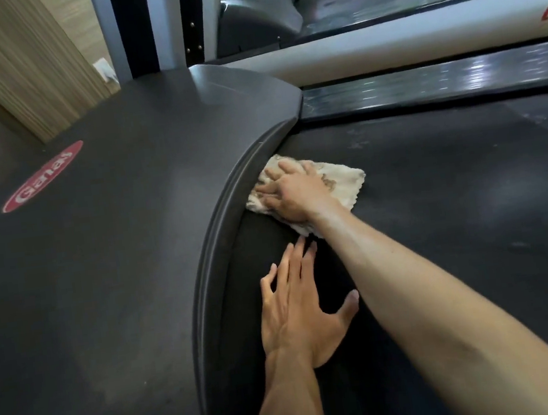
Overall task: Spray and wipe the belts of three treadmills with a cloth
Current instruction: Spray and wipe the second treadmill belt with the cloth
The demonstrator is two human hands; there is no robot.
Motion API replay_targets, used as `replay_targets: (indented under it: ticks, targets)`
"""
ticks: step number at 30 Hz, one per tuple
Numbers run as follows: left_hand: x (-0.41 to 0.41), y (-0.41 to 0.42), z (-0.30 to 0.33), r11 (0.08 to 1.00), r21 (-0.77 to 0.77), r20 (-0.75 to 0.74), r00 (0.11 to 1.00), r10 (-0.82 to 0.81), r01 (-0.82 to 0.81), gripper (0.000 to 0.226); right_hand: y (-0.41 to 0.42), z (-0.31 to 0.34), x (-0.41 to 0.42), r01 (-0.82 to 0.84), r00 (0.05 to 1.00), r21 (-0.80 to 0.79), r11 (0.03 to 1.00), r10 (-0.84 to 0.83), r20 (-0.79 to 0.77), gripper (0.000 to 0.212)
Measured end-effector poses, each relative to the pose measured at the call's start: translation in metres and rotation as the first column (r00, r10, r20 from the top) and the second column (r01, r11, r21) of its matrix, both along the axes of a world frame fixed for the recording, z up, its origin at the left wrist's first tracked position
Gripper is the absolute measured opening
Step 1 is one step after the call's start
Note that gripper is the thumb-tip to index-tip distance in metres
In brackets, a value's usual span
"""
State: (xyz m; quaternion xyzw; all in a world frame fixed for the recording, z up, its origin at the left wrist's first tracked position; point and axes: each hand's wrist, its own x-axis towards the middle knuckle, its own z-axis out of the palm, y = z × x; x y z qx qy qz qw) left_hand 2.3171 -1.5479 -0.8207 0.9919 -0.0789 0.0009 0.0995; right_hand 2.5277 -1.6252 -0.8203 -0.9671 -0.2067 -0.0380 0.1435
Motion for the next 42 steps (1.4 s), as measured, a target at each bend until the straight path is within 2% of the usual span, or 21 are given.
replay_targets:
  ticks: [4,6,8,11,12,16,17,19,22,29,35,38,42]
  targets:
    - [-0.001,-0.001,0.000,1.000,0.028,-0.010,1.000,0.006,-0.006,0.094,-0.002,-0.001,-0.015,-0.195,0.981,0.062,0.979,0.195,0.011,0.041]
    - [-0.001,-0.001,0.000,1.000,0.016,-0.015,1.000,0.005,-0.005,0.096,-0.021,-0.002,-0.018,-0.238,0.971,0.095,0.967,0.240,-0.009,0.038]
    - [-0.001,0.000,0.000,1.000,0.001,-0.019,1.000,0.000,0.000,0.096,-0.033,-0.003,-0.014,-0.172,0.985,0.070,0.983,0.171,0.019,0.039]
    - [0.000,-0.002,0.000,1.000,0.027,-0.026,1.000,0.000,0.001,0.098,-0.021,0.000,-0.010,0.033,0.999,0.003,0.999,-0.033,0.013,0.044]
    - [0.000,-0.002,0.001,0.999,0.037,-0.023,1.000,0.002,-0.001,0.098,-0.014,0.001,-0.013,0.037,0.999,-0.004,0.999,-0.037,0.001,0.044]
    - [-0.001,-0.002,-0.001,1.000,0.029,-0.015,1.000,0.004,-0.003,0.096,-0.020,-0.001,-0.030,-0.239,0.970,0.076,0.968,0.233,0.074,0.037]
    - [0.000,-0.002,-0.001,1.000,0.029,-0.011,1.000,0.003,-0.002,0.096,-0.029,-0.002,-0.031,-0.253,0.966,0.089,0.963,0.248,0.069,0.037]
    - [0.001,-0.001,-0.002,0.999,0.035,-0.008,1.000,0.003,-0.003,0.096,-0.044,0.001,-0.026,-0.160,0.986,0.106,0.981,0.155,0.052,0.038]
    - [0.001,-0.001,-0.002,0.999,0.033,-0.010,1.000,0.006,-0.006,0.096,-0.065,0.007,-0.021,0.105,0.993,0.105,0.989,-0.109,0.035,0.040]
    - [0.001,0.000,-0.003,0.999,0.036,-0.011,1.000,0.008,-0.007,0.097,-0.147,-0.007,-0.034,0.322,0.946,0.085,0.943,-0.325,0.012,0.044]
    - [0.002,0.000,-0.003,1.000,0.022,-0.009,1.000,0.013,-0.013,0.099,-0.222,-0.004,-0.060,0.445,0.895,0.060,0.893,-0.446,-0.009,0.044]
    - [0.003,0.000,-0.004,1.000,0.007,-0.002,1.000,0.021,-0.021,0.100,-0.232,-0.003,-0.073,0.453,0.891,0.016,0.891,-0.453,-0.014,0.044]
    - [0.001,0.000,-0.003,0.999,-0.026,0.001,1.000,0.022,-0.022,0.096,-0.229,0.006,-0.086,0.433,0.896,-0.016,0.901,-0.432,-0.099,0.043]
